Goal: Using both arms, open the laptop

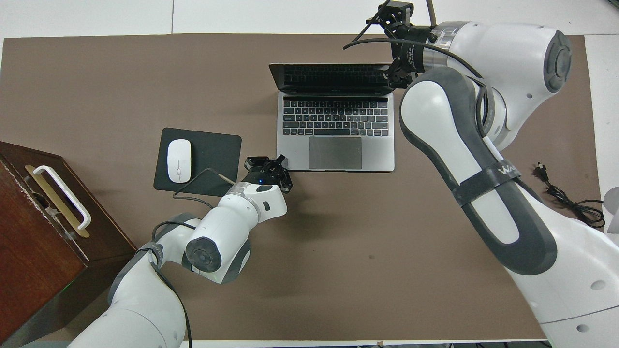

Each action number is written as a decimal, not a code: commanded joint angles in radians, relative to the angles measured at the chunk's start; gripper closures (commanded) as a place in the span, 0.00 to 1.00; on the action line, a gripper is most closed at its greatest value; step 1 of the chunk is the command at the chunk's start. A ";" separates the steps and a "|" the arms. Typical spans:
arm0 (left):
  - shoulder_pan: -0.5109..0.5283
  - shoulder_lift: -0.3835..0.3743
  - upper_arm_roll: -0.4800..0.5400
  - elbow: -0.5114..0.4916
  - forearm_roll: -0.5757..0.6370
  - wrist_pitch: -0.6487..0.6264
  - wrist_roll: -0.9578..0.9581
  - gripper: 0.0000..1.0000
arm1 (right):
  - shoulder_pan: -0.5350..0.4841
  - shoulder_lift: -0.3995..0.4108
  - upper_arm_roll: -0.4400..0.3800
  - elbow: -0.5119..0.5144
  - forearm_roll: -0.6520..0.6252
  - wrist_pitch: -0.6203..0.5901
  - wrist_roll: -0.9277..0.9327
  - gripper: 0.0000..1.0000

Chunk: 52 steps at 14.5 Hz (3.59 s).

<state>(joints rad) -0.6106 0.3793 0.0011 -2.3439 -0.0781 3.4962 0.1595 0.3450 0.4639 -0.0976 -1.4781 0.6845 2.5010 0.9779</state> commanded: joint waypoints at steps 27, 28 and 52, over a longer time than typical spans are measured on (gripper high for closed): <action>0.035 -0.256 0.008 0.044 -0.015 -0.426 -0.104 1.00 | -0.230 -0.565 -0.067 -0.063 -0.612 -0.884 -0.976 0.00; 0.049 -0.288 0.010 0.046 -0.015 -0.484 -0.104 1.00 | -0.235 -0.577 -0.067 -0.074 -0.644 -0.883 -1.051 0.00; 0.498 -0.433 0.074 0.574 0.029 -1.684 0.031 0.00 | -0.386 -0.553 0.030 -0.158 -0.681 -0.825 -1.164 0.00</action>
<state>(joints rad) -0.1494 -0.0530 0.0754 -1.8301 -0.0675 1.9087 0.1492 -0.0126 -0.0815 -0.0908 -1.5855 0.0055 1.6595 -0.2041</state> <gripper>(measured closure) 0.000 0.000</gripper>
